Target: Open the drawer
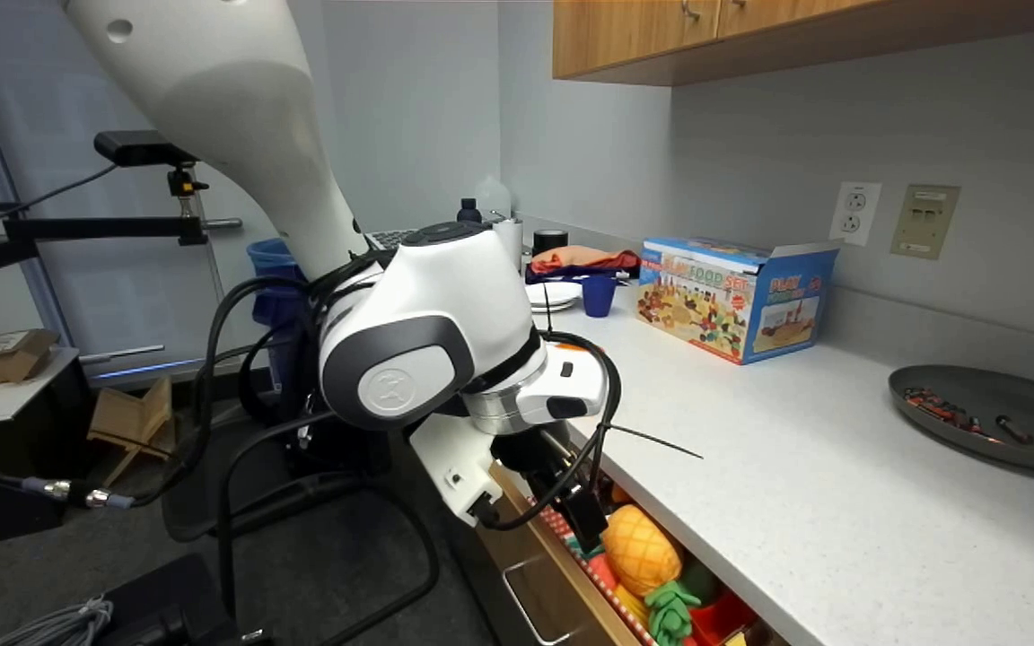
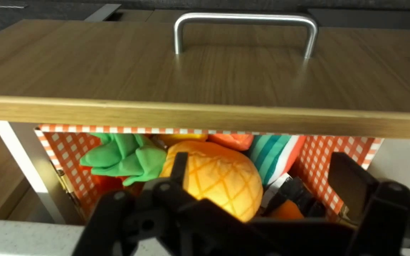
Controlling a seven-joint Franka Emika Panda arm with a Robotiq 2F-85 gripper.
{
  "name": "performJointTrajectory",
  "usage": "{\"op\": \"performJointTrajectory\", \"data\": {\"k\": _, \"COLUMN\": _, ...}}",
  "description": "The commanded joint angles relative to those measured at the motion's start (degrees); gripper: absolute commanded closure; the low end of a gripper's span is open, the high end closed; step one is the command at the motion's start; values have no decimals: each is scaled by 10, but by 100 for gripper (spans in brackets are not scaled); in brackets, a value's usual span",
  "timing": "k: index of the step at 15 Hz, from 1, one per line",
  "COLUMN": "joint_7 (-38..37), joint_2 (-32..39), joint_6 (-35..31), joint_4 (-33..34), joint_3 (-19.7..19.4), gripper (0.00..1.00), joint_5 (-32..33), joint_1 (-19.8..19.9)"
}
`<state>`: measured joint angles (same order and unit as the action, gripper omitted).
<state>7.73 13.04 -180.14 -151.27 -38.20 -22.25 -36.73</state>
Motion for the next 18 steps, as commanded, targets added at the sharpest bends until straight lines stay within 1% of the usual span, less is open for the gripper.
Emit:
{"op": "performJointTrajectory", "data": {"k": 1, "joint_7": -46, "joint_2": -17, "joint_6": 6, "joint_4": 1, "joint_3": 117, "gripper": 0, "joint_5": 82, "joint_1": 152}}
{"op": "performJointTrajectory", "data": {"k": 2, "joint_7": -54, "joint_2": -13, "joint_6": 0, "joint_4": 1, "joint_3": 151, "gripper": 0, "joint_5": 96, "joint_1": 194}}
{"op": "performJointTrajectory", "data": {"k": 3, "joint_7": 1, "joint_2": -2, "joint_6": 0, "joint_4": 8, "joint_3": 177, "gripper": 0, "joint_5": 34, "joint_1": 216}}
{"op": "performJointTrajectory", "data": {"k": 5, "joint_7": 18, "joint_2": 8, "joint_6": -2, "joint_4": 15, "joint_3": 238, "gripper": 0, "joint_5": 20, "joint_1": 290}}
{"op": "performJointTrajectory", "data": {"k": 7, "joint_7": 40, "joint_2": 16, "joint_6": 7, "joint_4": 25, "joint_3": 288, "gripper": 0, "joint_5": 3, "joint_1": 353}}
{"op": "performJointTrajectory", "data": {"k": 8, "joint_7": 48, "joint_2": 20, "joint_6": 18, "joint_4": 28, "joint_3": 306, "gripper": 0, "joint_5": -3, "joint_1": 379}}
{"op": "performJointTrajectory", "data": {"k": 10, "joint_7": 46, "joint_2": 20, "joint_6": 48, "joint_4": 25, "joint_3": 334, "gripper": 0, "joint_5": -12, "joint_1": 399}}
{"op": "performJointTrajectory", "data": {"k": 12, "joint_7": 62, "joint_2": 10, "joint_6": 89, "joint_4": 15, "joint_3": 371, "gripper": 0, "joint_5": -34, "joint_1": 435}}
{"op": "performJointTrajectory", "data": {"k": 14, "joint_7": 76, "joint_2": -1, "joint_6": 127, "joint_4": 2, "joint_3": 389, "gripper": 0, "joint_5": -59, "joint_1": 454}}
{"op": "performJointTrajectory", "data": {"k": 16, "joint_7": 73, "joint_2": -11, "joint_6": 151, "joint_4": -15, "joint_3": 380, "gripper": 0, "joint_5": -56, "joint_1": 452}}
{"op": "performJointTrajectory", "data": {"k": 18, "joint_7": 60, "joint_2": -37, "joint_6": 168, "joint_4": -39, "joint_3": 363, "gripper": 0, "joint_5": -33, "joint_1": 441}}
